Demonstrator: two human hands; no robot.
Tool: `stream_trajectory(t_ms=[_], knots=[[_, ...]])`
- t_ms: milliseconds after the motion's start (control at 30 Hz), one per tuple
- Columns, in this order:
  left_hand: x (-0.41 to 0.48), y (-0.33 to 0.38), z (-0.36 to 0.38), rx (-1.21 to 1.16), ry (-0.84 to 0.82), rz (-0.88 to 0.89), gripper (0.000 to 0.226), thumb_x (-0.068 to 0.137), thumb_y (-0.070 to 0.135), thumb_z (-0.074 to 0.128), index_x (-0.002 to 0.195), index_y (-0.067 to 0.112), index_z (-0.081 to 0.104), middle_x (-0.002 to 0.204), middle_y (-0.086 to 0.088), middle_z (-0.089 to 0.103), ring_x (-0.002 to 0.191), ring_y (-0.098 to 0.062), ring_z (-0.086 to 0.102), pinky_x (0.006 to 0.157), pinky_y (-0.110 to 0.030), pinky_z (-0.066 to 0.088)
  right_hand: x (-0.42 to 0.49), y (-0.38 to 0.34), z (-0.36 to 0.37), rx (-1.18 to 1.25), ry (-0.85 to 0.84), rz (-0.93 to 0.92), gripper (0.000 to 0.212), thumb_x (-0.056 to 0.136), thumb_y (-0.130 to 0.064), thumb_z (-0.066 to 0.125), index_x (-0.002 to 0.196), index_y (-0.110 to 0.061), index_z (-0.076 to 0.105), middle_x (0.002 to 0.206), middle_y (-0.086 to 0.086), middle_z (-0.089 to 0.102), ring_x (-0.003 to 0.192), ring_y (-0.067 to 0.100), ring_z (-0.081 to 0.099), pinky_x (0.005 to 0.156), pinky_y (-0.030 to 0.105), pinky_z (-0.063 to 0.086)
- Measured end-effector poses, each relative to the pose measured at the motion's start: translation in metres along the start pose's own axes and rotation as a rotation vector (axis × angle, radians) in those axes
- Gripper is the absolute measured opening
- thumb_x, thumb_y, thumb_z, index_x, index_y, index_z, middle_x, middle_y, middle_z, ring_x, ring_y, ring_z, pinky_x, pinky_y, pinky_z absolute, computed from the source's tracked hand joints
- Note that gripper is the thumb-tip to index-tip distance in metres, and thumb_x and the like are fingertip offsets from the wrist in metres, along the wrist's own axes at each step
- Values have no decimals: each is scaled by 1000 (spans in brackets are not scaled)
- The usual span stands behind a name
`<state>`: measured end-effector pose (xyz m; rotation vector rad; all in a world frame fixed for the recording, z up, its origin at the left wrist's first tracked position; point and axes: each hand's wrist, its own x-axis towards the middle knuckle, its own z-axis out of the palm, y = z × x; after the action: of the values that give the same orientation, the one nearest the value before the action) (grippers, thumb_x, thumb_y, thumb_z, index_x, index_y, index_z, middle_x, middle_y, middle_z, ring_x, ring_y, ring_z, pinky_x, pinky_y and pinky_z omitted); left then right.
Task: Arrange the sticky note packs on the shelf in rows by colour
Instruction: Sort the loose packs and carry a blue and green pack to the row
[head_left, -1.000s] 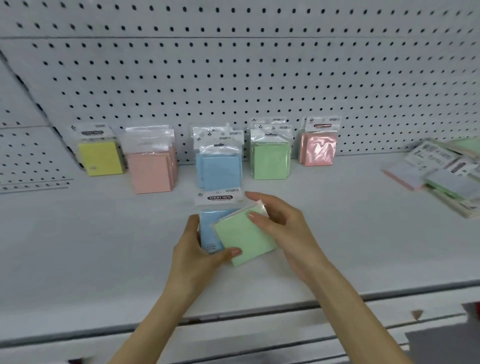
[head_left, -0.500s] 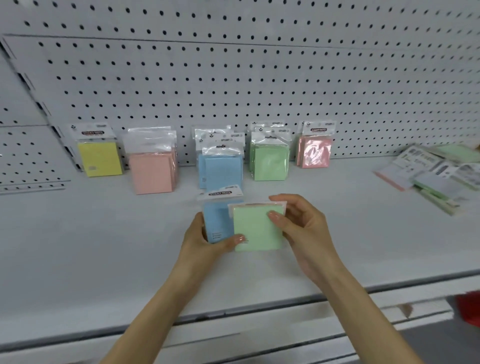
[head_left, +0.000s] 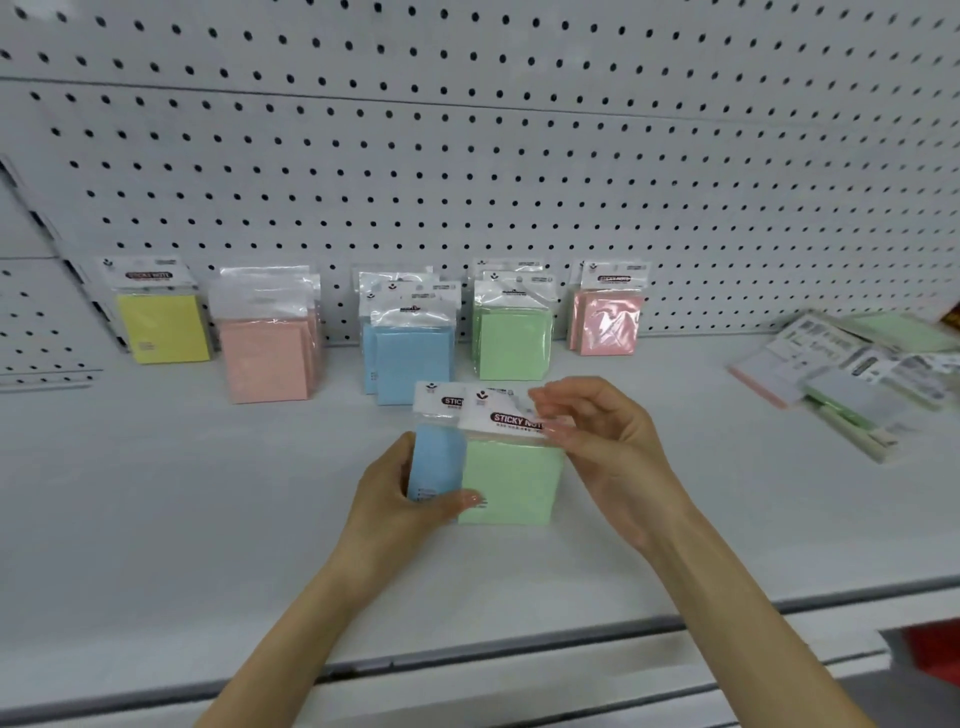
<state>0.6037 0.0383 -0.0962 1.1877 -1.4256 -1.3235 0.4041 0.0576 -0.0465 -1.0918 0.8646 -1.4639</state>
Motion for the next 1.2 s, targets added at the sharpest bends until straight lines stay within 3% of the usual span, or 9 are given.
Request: stream_trajectory(t_ms=[233, 333, 467, 600, 700, 800, 933, 1100, 1200], knots=[[6, 1, 6, 19, 55, 6, 53, 55, 16, 85, 103, 23, 64, 97, 4, 72, 89, -17, 68, 66, -28, 56, 11, 8, -16, 23, 206, 188, 51, 78, -2, 64, 125, -17, 54, 117, 4, 63, 106, 15, 63, 84, 26, 54], [5, 1, 5, 14, 82, 6, 49, 63, 3, 85, 103, 21, 64, 97, 2, 72, 85, -10, 68, 64, -21, 54, 6, 19, -19, -61, 171, 382, 58, 73, -29, 69, 127, -15, 53, 116, 9, 67, 103, 21, 66, 94, 36, 50], [6, 0, 4, 7, 91, 31, 51, 63, 2, 84, 106, 20, 63, 100, 2, 72, 88, -13, 68, 71, -28, 57, 1, 24, -13, -114, 63, 505, 43, 92, -42, 47, 111, -9, 66, 107, 10, 72, 102, 23, 67, 91, 39, 51], [10, -2, 3, 14, 78, 34, 48, 65, 1, 83, 104, 22, 63, 98, 3, 72, 86, -12, 67, 66, -24, 54, 1, 24, -1, -306, 109, 265, 17, 92, -25, 57, 98, -18, 72, 96, -1, 75, 91, 18, 68, 73, 30, 54], [15, -5, 0, 12, 66, 28, 42, 69, 4, 81, 102, 24, 63, 96, 5, 72, 84, -10, 68, 65, -23, 54, 5, 29, 2, -277, 115, 118, 21, 86, -7, 63, 102, -20, 69, 99, -8, 74, 91, 9, 69, 70, 20, 53], [21, -8, -14, 19, 75, 35, 23, 81, 13, 74, 100, 21, 64, 95, 4, 73, 88, -15, 68, 74, -28, 55, 17, 34, -6, -274, 168, 118, 21, 85, -3, 64, 102, -14, 68, 100, 0, 74, 89, 12, 70, 70, 22, 54], [29, -8, -40, 4, 105, 67, 27, 79, 19, 75, 101, 26, 61, 99, 8, 71, 85, -5, 67, 72, -21, 54, 41, 31, -21, -379, 233, 123, 21, 82, -2, 67, 97, -17, 68, 94, -2, 73, 85, 14, 69, 72, 24, 57], [41, -9, -63, -12, 171, 98, 39, 73, 24, 71, 108, 32, 54, 111, 6, 66, 94, -6, 65, 80, -27, 54, 65, 12, -36, -577, -109, 260, 50, 73, 4, 75, 116, -18, 61, 108, -3, 71, 99, 12, 67, 83, 26, 55], [45, -11, -64, 32, 162, 132, 50, 69, 29, 69, 114, 38, 49, 117, 8, 64, 105, -13, 63, 86, -34, 52, 73, 9, -32, -689, -140, 220, 49, 73, 7, 74, 113, -17, 62, 103, -4, 71, 93, 9, 68, 81, 24, 55]])
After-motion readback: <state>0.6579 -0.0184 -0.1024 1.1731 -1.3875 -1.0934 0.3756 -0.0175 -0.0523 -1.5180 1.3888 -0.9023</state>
